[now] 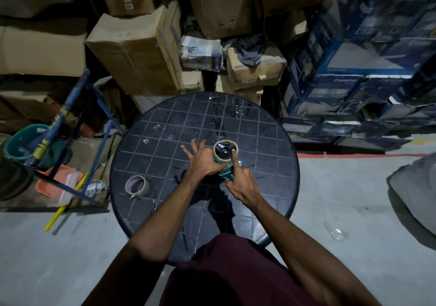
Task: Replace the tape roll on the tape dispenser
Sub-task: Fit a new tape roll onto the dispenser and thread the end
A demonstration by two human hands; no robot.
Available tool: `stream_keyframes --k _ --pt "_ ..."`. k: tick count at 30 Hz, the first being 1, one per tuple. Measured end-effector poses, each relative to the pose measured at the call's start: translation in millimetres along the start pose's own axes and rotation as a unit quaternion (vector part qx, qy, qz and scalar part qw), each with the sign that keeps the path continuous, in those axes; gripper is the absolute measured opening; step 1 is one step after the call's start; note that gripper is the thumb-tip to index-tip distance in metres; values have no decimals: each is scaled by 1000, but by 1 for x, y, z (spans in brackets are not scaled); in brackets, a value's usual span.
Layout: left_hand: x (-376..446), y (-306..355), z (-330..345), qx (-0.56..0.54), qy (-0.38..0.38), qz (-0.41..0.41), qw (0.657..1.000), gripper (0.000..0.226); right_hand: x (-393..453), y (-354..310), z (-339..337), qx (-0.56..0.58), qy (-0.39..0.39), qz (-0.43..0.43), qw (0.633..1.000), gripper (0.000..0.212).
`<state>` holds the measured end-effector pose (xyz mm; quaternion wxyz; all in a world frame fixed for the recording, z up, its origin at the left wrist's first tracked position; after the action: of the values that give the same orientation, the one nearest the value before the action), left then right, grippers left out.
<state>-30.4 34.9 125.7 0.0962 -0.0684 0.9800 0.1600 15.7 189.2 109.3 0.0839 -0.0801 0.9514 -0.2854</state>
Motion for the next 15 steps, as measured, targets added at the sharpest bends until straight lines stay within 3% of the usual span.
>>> stream_keyframes --k 4,7,15 --pt "5 1 -6 8 -14 3 1000 80 0 0 1 -10 -1 -7 1000 101" --pt "7 5 -4 47 -14 33 998 68 2 3 4 -3 2 -6 1000 102" --pt "12 6 -4 -4 -4 39 999 36 4 3 -2 -15 5 10 1000 99"
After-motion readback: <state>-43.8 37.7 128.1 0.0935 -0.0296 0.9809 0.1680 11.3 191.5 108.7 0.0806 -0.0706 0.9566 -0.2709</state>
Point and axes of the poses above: each hand's wrist, its own x-axis towards the middle knuckle, its own z-axis out of the palm, y = z × x, the point moved 4 cm from there along x, towards the middle knuckle, and after that the axes turned 2 degrees about y, right-handed, at the moved point
